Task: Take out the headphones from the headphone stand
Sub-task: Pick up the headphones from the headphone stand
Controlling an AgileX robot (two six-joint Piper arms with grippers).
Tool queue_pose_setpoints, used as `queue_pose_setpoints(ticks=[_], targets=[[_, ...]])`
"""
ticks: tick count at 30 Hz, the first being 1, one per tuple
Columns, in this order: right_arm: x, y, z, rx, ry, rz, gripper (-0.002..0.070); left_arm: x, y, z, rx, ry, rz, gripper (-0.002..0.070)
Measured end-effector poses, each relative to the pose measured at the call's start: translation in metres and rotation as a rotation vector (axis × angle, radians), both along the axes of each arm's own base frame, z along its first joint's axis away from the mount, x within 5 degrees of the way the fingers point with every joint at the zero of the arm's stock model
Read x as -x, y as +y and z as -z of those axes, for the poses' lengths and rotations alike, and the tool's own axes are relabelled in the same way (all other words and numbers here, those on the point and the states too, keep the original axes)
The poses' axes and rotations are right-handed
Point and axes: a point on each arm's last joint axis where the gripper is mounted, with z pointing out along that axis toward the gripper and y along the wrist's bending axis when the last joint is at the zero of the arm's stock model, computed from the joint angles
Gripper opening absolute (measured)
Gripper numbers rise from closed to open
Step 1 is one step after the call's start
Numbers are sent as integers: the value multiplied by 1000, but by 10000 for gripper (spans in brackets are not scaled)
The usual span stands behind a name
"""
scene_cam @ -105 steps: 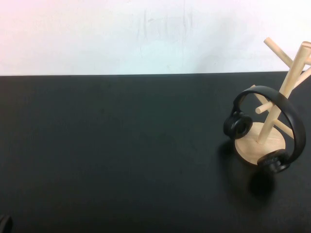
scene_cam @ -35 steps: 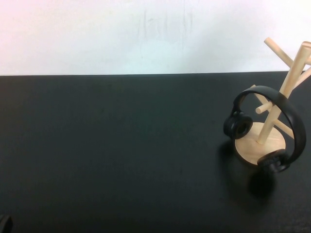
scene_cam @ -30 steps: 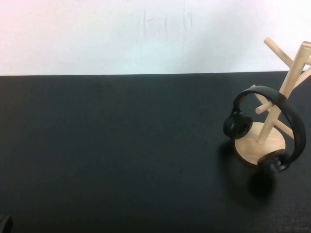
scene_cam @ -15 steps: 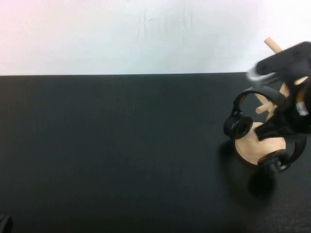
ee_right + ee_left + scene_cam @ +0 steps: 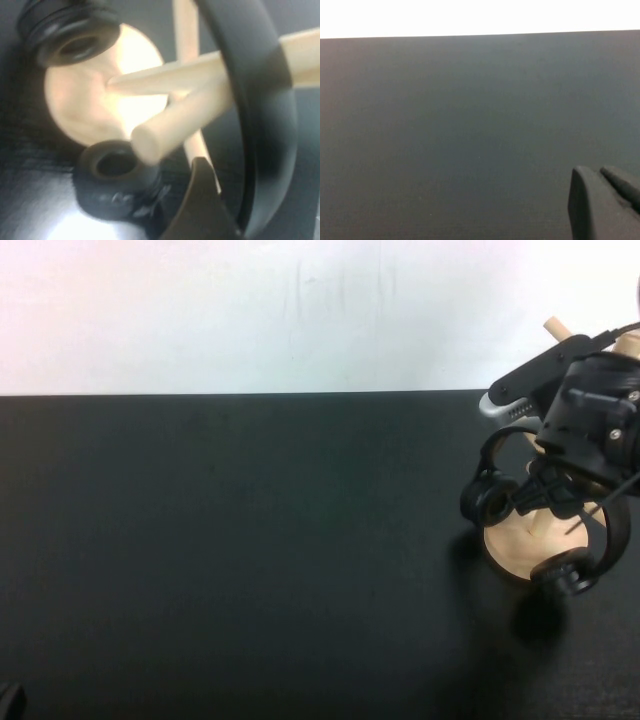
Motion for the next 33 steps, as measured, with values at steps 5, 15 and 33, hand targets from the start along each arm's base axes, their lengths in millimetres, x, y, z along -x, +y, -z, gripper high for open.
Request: queue_pose_setpoints(ticks=[5, 15, 33], targets=[[-8, -2, 8, 30, -16, 17, 432, 0, 0, 0, 0, 0, 0, -4], [-23, -6, 23, 76, -23, 10, 432, 0, 0, 0, 0, 0, 0, -4], [-34, -1, 42, 125, -15, -30, 407, 0, 0, 0, 0, 0, 0, -4]])
